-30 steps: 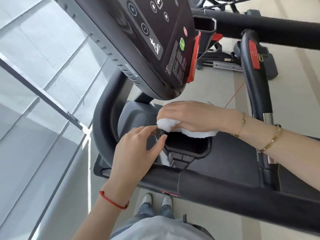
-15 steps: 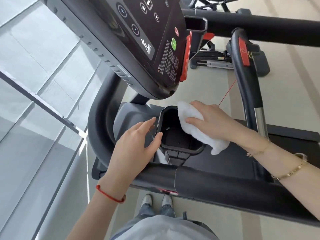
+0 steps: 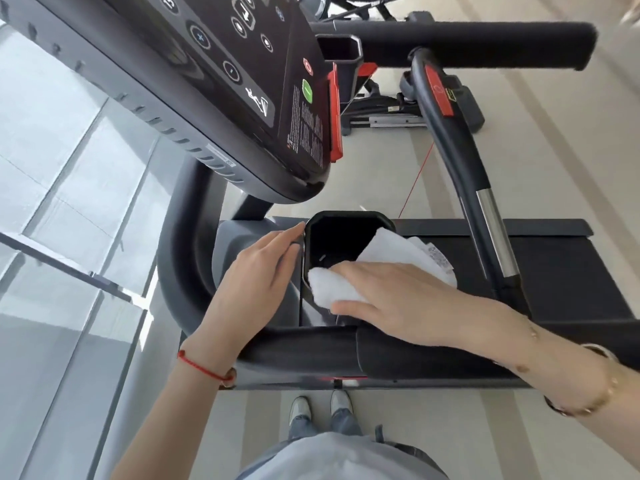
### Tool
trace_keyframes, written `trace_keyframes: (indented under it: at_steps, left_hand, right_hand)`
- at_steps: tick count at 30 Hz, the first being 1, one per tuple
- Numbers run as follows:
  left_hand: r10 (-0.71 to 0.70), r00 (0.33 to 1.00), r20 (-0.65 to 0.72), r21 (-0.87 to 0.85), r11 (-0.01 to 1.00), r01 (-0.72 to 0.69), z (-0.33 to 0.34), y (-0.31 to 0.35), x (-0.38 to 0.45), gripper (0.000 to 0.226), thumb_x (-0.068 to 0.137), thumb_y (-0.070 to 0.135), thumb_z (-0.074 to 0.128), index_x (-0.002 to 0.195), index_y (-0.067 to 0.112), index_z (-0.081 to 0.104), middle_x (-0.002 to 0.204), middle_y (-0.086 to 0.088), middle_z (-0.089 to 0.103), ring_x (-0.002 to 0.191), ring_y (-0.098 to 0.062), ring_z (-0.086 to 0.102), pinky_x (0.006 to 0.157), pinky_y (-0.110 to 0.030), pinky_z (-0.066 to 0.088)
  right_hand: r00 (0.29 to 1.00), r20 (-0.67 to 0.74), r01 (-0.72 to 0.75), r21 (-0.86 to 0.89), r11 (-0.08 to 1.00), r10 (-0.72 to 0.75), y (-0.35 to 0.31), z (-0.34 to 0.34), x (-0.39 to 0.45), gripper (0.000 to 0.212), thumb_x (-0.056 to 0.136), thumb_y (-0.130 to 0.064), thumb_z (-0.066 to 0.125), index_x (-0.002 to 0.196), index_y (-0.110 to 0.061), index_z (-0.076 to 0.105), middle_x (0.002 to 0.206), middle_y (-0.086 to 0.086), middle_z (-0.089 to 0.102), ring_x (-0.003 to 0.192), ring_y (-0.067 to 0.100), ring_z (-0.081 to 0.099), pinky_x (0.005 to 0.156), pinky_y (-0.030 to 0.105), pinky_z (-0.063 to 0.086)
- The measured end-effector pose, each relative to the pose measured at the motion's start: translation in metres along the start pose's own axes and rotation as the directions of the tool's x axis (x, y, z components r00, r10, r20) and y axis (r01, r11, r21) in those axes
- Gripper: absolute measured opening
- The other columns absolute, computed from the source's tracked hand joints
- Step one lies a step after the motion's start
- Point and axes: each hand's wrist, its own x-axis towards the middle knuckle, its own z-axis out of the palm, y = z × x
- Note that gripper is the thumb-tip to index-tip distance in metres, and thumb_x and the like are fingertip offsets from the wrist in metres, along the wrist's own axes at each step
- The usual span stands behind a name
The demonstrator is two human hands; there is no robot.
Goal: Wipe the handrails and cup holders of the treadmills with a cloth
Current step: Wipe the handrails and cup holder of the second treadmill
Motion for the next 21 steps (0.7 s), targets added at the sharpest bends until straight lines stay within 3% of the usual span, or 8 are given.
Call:
trace_keyframes:
  at_steps: [3,6,10,14,17,19,21]
  left_hand:
    - [0.020,1.000,0.003,-0.029,0.999,-0.020,0.001,-0.003,0.000,0.040,0.103,0.026,0.040,0.142,0.021,0.050,0.125,0.009,0.063,0.100,-0.013,0.062,0.085,-0.026,0.048]
    - [0.019,1.000,0.003,-0.026,0.999,-0.019,0.002,-0.004,0.001,0.040,0.103,0.027,0.040,0.142,0.022,0.050,0.125,0.009,0.063,0.104,-0.013,0.062,0.088,-0.026,0.047]
    - [0.003,1.000,0.021,-0.026,1.000,-0.003,0.000,-0.004,0.001,0.042,0.103,0.032,0.038,0.143,0.024,0.048,0.129,0.011,0.062,0.112,-0.010,0.060,0.095,-0.026,0.046]
    - [0.002,1.000,0.006,-0.030,1.000,-0.002,0.003,-0.001,0.000,0.041,0.103,0.029,0.042,0.144,0.027,0.046,0.120,0.010,0.064,0.104,-0.010,0.062,0.088,-0.028,0.049]
    - [0.002,1.000,-0.004,-0.052,0.999,-0.003,0.004,0.002,0.000,0.041,0.103,0.027,0.044,0.144,0.029,0.045,0.114,0.009,0.065,0.098,-0.009,0.062,0.086,-0.031,0.051]
    - [0.003,1.000,-0.004,-0.043,0.999,-0.003,0.004,0.003,0.000,0.042,0.103,0.028,0.044,0.144,0.030,0.044,0.112,0.010,0.064,0.099,-0.009,0.062,0.087,-0.031,0.052]
    - [-0.001,1.000,-0.010,-0.031,1.000,0.001,0.004,0.004,0.000,0.042,0.102,0.029,0.045,0.144,0.029,0.045,0.110,0.011,0.064,0.099,-0.009,0.061,0.086,-0.033,0.052]
  right_hand:
    - [0.999,-0.034,0.033,-0.013,0.999,-0.033,-0.016,0.005,0.013,0.039,0.094,-0.061,0.032,0.090,-0.023,0.039,0.075,-0.012,0.045,0.067,0.013,0.047,0.063,0.034,0.029]
    - [0.996,-0.073,0.043,-0.087,0.995,-0.049,-0.005,0.004,0.004,0.043,0.092,-0.065,0.032,0.095,-0.023,0.042,0.074,-0.013,0.046,0.072,0.017,0.049,0.060,0.033,0.025]
    - [0.995,-0.052,0.084,-0.046,0.995,-0.086,0.011,-0.004,-0.016,0.050,0.089,-0.065,0.032,0.121,-0.029,0.046,0.094,-0.018,0.057,0.092,0.013,0.054,0.074,0.034,0.039]
    - [0.989,-0.098,0.101,-0.078,0.992,-0.108,0.000,0.002,0.003,0.048,0.089,-0.066,0.030,0.105,-0.024,0.047,0.069,-0.019,0.041,0.063,0.008,0.044,0.059,0.028,0.025]
    - [0.985,-0.145,0.085,-0.037,0.996,-0.089,-0.006,0.013,0.009,0.053,0.089,-0.069,0.027,0.105,-0.023,0.048,0.073,-0.016,0.046,0.062,0.009,0.043,0.063,0.031,0.023]
    - [0.972,-0.224,0.062,-0.044,0.997,-0.071,0.001,0.015,-0.001,0.061,0.086,-0.073,0.023,0.116,-0.027,0.050,0.084,-0.017,0.056,0.074,0.013,0.049,0.068,0.031,0.025]
    - [0.956,-0.292,0.057,0.062,0.996,-0.037,0.012,0.014,-0.016,0.055,0.089,-0.072,0.032,0.124,-0.033,0.047,0.100,-0.015,0.063,0.089,0.011,0.053,0.077,0.025,0.035]
